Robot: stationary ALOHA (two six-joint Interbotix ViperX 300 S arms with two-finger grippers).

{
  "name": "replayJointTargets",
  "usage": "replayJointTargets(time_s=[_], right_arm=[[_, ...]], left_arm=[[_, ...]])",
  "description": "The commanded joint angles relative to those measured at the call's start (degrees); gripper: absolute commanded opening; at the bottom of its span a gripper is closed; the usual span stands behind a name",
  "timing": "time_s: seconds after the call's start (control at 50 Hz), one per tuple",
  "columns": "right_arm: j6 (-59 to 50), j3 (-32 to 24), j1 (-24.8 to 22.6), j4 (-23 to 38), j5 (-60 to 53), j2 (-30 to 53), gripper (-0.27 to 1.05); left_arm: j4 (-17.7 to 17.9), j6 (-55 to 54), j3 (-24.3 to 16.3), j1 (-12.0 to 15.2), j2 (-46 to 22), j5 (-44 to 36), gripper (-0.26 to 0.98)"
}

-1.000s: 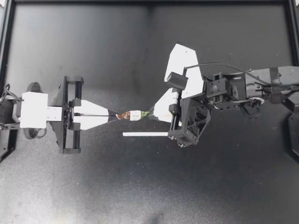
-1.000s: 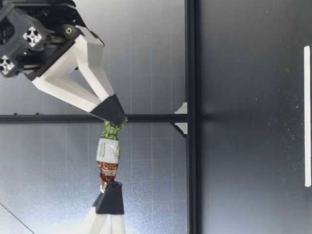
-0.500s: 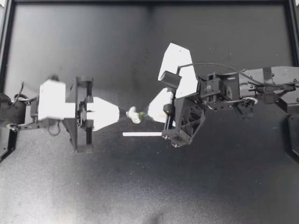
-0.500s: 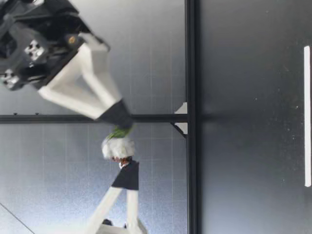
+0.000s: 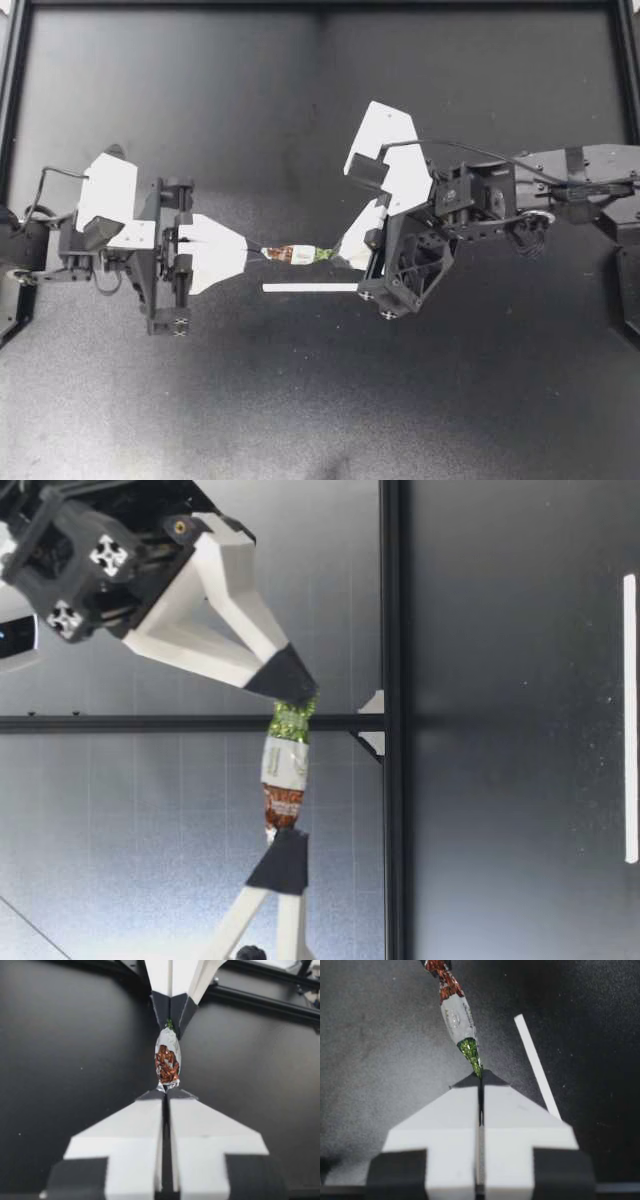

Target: Pick up the candy and unwrap it.

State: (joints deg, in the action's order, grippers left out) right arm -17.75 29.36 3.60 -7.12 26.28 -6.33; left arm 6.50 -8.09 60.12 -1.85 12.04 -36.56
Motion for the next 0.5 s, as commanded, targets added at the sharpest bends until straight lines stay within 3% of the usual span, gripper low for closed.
replayJointTargets(time_s=[0.0,0.16,0.48], right_arm=[[-0.26,0.00,0.35,0.09,0.18,-2.37,-0.18],[-0.44,0.18,0.26,-0.18,-0.79,-2.72,-0.18],[3.78,-1.05,0.00,2.64,-5.19,-0.88,-0.17]], left_arm=[[0.26,-0.26,0.09,-0.18,1.67,-0.35,-0.18],[3.96,-4.48,-0.44,-0.18,2.46,0.53,-0.18],[2.55,-2.81,-2.29,-0.18,0.70,0.79,-0.18]])
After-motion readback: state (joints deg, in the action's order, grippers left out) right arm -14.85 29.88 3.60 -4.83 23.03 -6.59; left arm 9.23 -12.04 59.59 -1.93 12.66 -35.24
